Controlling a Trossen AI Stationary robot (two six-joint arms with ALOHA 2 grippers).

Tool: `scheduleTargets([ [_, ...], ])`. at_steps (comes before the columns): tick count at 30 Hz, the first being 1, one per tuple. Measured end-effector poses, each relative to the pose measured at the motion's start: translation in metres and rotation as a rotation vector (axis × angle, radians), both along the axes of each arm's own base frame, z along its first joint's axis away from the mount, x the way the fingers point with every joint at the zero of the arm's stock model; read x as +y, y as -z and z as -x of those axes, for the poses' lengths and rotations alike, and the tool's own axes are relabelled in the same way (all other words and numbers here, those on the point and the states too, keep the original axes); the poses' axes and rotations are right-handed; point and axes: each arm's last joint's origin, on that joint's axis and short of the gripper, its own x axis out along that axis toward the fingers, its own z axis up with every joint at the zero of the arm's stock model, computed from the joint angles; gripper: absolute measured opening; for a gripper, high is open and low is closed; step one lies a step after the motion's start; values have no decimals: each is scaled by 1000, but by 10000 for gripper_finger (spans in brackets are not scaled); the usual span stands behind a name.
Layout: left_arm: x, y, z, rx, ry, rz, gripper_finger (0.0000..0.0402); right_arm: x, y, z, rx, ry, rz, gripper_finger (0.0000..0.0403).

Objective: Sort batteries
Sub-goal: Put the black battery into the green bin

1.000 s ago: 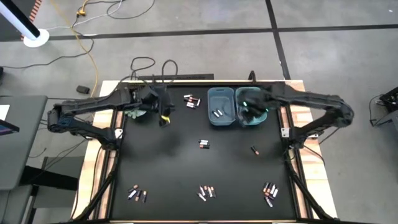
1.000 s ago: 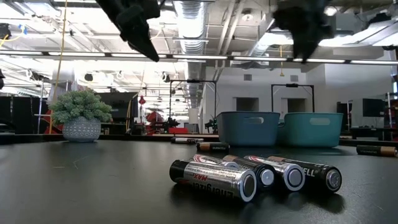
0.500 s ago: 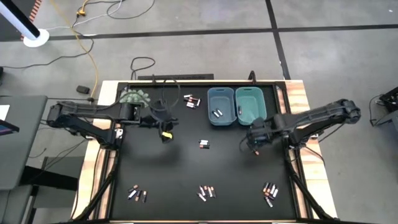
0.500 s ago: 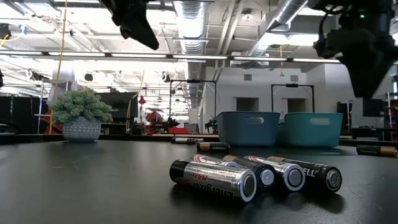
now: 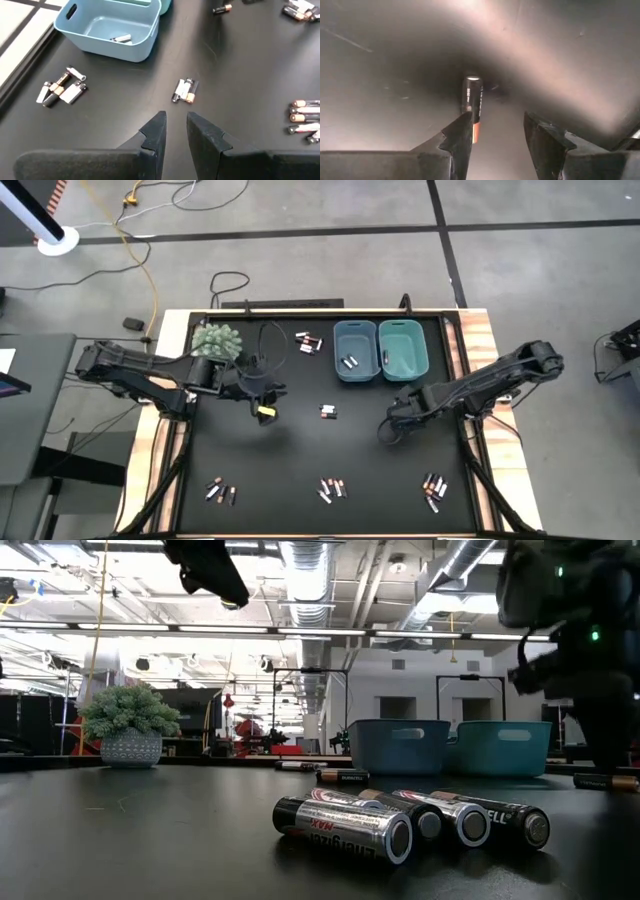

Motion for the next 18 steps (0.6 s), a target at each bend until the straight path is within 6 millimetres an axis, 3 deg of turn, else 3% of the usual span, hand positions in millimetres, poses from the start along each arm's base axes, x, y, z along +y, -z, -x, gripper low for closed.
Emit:
scheduleTargets([
  [6,-4,0,1,-7,-6,3,70,3,21,-9,-23,-57,-21,191],
  [13,-4,0,1,-5,-9,0,70,4,26,-12,-22,-55,-31,187],
  [18,-4,0,1,-1,2,-11,70,4,25,-12,-33,-56,-36,154],
])
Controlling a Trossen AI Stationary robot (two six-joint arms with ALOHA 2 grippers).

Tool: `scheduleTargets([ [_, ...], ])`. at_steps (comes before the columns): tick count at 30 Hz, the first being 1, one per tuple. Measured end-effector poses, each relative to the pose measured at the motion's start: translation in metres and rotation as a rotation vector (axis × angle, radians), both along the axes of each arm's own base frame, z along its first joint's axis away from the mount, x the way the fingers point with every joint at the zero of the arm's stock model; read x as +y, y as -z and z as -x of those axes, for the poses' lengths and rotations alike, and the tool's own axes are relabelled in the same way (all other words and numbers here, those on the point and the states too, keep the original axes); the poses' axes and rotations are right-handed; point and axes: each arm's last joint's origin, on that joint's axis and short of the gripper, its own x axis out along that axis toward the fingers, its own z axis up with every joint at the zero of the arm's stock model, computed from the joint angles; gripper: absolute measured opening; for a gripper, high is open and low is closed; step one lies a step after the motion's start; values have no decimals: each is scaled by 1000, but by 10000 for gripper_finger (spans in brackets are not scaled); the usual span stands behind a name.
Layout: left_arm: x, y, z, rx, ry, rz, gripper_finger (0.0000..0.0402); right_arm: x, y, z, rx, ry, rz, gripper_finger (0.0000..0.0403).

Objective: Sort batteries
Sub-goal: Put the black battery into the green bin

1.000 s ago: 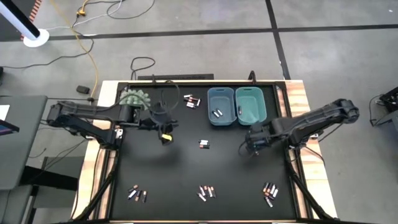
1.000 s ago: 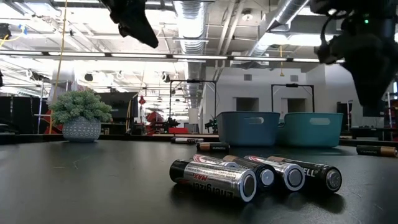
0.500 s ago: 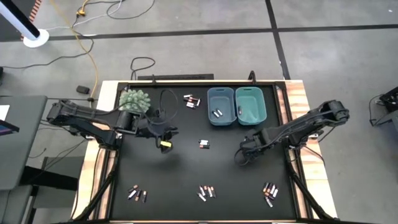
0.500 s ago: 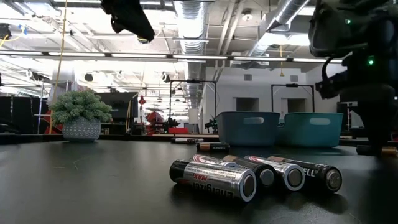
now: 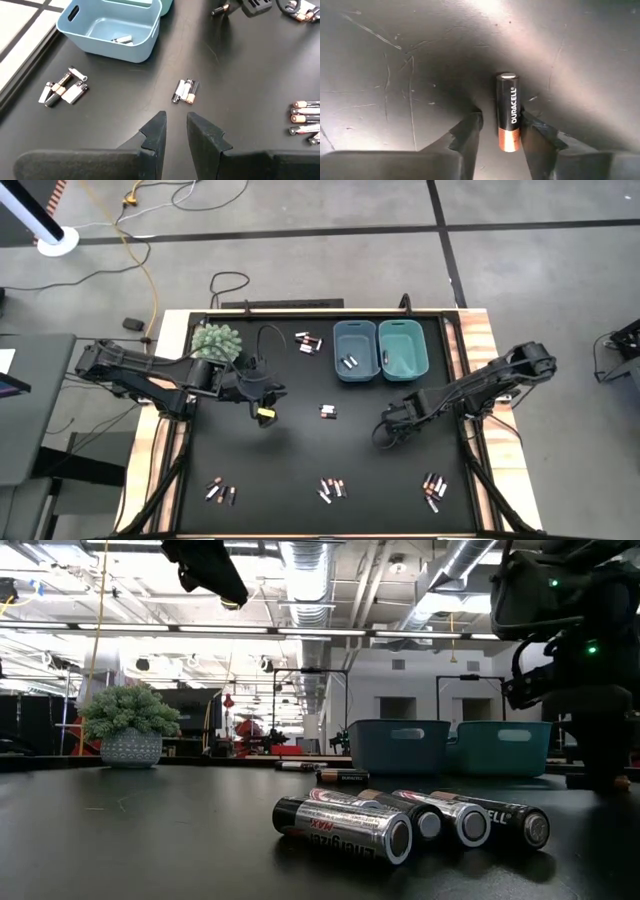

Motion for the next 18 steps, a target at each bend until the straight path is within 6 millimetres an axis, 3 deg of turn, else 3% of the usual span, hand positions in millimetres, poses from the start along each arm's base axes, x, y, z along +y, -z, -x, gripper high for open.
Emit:
scheduleTargets([
  [10,0,0,0,9,20,-24,70,0,0,-1,-4,1,-7,68],
  [18,0,0,0,14,37,-42,70,0,-10,3,-54,4,-25,58],
])
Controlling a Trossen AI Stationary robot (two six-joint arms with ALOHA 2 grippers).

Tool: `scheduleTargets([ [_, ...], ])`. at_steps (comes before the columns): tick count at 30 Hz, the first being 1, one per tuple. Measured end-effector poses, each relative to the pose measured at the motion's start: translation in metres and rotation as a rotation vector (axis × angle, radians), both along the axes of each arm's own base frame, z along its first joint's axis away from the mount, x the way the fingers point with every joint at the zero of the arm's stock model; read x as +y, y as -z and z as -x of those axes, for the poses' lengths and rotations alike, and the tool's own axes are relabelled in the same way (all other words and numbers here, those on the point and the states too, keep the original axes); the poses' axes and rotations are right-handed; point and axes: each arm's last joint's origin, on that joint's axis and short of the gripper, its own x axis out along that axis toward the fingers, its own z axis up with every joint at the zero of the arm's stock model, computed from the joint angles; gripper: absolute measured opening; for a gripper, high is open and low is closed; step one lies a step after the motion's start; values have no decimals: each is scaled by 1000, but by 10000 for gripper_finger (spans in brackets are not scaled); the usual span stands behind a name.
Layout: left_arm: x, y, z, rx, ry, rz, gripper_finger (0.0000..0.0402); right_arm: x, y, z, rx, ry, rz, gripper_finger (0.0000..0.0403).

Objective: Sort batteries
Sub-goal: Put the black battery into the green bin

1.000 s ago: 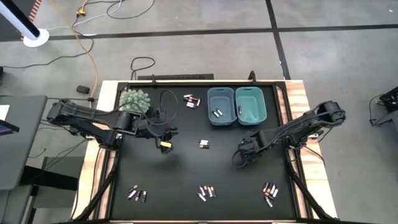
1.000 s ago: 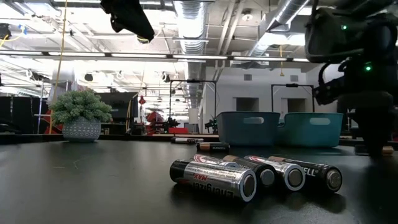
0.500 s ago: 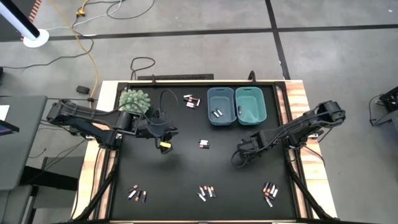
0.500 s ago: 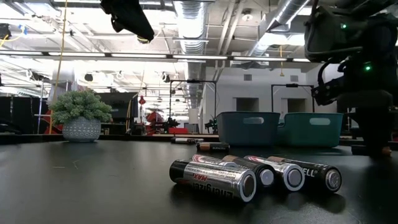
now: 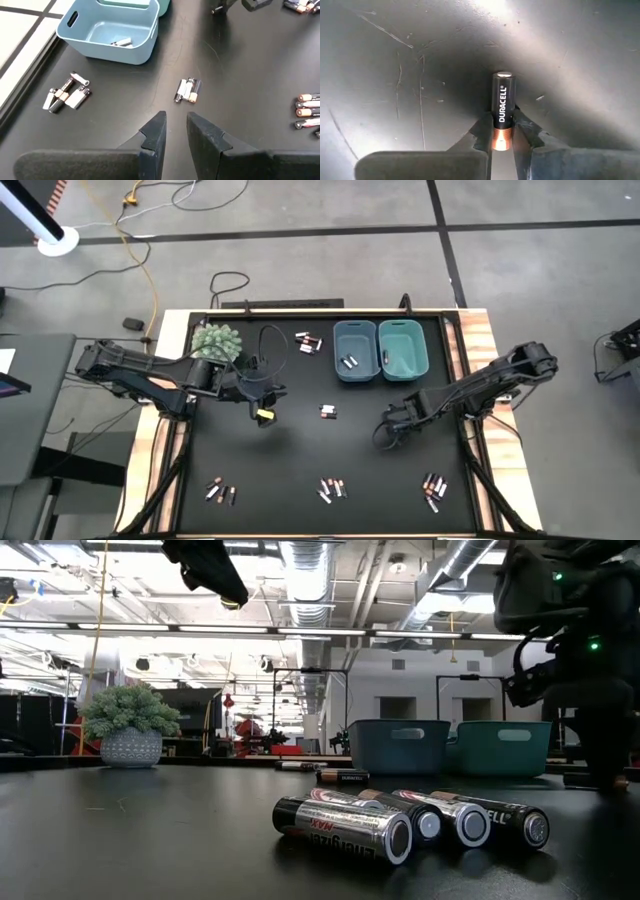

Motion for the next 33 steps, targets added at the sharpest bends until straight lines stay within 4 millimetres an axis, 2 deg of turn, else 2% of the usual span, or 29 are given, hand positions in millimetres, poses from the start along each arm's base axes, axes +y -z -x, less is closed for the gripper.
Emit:
scheduleTargets([
  [9,1,-1,-1,-8,1,-6,70,-6,-47,22,-214,108,-70,59],
  [15,11,-1,-2,1,-25,-44,70,-11,-79,42,-394,174,-126,59],
  [22,34,-1,-2,3,-119,-49,70,-23,-129,52,-580,258,-4,59],
  [27,60,-1,-1,28,-168,-77,70,-44,-162,46,-660,288,133,59],
  [33,93,0,5,69,-166,-98,70,-87,-166,34,-578,380,255,59],
])
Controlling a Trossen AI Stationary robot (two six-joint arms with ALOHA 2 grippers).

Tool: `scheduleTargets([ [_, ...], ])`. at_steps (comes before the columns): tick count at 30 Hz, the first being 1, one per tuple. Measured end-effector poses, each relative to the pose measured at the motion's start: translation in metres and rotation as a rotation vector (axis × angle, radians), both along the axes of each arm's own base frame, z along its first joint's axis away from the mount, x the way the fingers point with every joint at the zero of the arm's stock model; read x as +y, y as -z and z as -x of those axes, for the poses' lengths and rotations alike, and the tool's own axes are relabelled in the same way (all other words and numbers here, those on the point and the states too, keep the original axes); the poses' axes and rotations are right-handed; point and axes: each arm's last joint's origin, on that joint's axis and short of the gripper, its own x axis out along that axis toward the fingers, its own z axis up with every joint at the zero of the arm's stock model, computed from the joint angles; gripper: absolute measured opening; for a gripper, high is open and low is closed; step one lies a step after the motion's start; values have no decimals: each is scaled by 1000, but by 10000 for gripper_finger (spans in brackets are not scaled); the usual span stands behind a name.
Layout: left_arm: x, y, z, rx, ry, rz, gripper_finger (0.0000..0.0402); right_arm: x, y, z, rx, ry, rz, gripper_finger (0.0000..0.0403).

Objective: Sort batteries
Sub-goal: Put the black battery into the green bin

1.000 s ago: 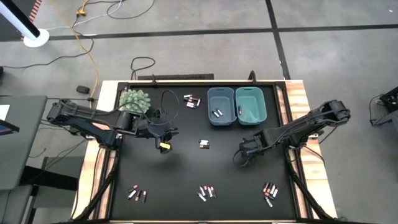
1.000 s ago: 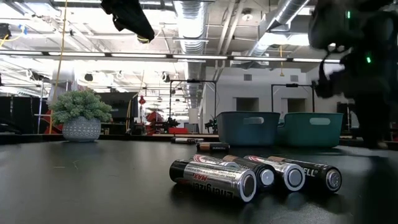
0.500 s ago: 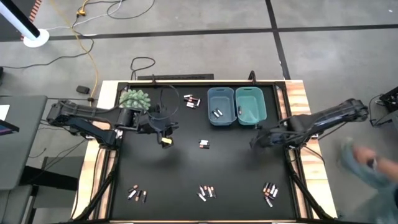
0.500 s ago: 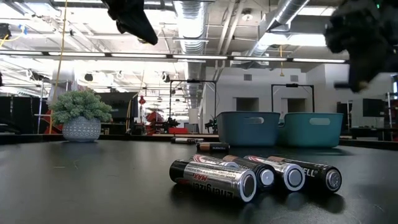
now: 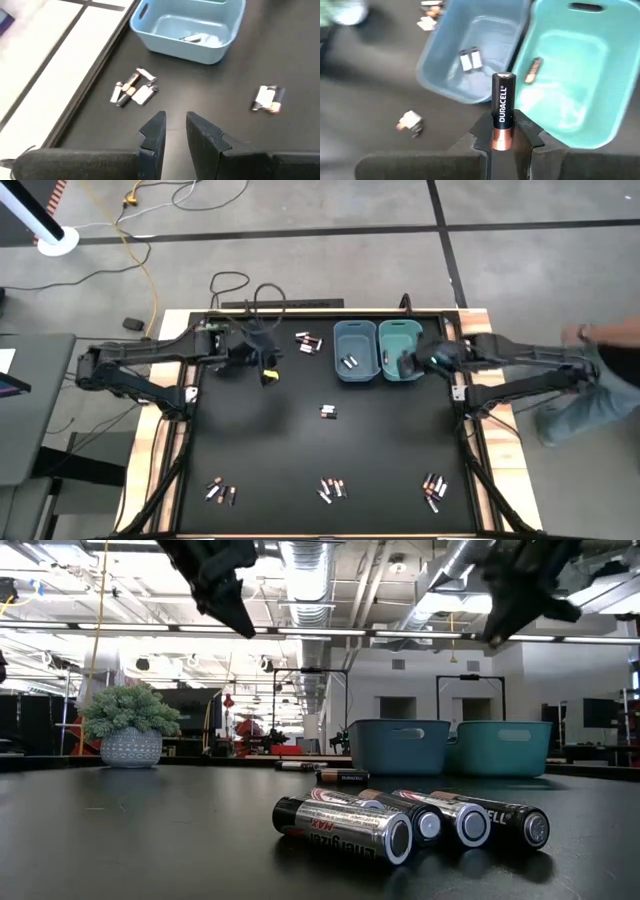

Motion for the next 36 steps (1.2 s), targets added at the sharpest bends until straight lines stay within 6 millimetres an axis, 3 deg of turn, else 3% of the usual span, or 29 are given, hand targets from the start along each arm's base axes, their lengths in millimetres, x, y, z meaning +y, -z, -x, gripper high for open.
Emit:
scheduleTargets([
  [9,46,-2,14,73,-56,-132,70,-74,43,-21,232,99,-157,59],
  [15,74,-4,27,50,-5,-123,70,-105,81,-43,285,109,-254,59],
  [23,98,-5,42,65,-27,-150,70,-129,123,-60,369,170,-340,59],
  [36,100,-4,46,63,-3,-117,70,-146,158,-69,476,205,-413,59],
])
